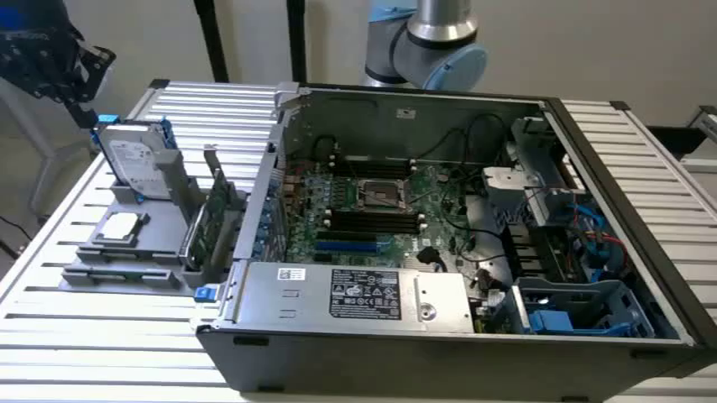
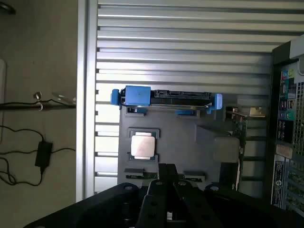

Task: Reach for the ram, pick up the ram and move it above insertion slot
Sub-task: 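Reach for the ram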

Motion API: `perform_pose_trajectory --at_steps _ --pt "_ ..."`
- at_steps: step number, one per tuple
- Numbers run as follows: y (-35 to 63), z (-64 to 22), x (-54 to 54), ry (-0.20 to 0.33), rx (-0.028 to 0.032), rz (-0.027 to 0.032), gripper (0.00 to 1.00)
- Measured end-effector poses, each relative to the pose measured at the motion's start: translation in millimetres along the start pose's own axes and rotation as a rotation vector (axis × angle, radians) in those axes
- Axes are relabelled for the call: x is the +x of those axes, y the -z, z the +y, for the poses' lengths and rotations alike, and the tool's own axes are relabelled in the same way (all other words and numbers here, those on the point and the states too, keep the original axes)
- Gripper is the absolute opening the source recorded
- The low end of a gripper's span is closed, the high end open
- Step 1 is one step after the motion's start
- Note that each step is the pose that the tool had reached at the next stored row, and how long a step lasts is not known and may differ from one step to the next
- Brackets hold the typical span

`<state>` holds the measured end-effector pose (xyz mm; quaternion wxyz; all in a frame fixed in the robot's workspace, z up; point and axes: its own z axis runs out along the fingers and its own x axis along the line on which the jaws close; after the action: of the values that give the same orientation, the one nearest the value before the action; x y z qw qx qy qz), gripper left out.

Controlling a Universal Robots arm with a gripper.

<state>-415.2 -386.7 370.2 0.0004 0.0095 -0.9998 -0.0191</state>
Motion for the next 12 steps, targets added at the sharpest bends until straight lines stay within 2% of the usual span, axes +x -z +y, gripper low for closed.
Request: perform_pose_trajectory --at_steps 12 --pt "0.0 0.0 0.0 0.000 0.0000 0.0000 0.11"
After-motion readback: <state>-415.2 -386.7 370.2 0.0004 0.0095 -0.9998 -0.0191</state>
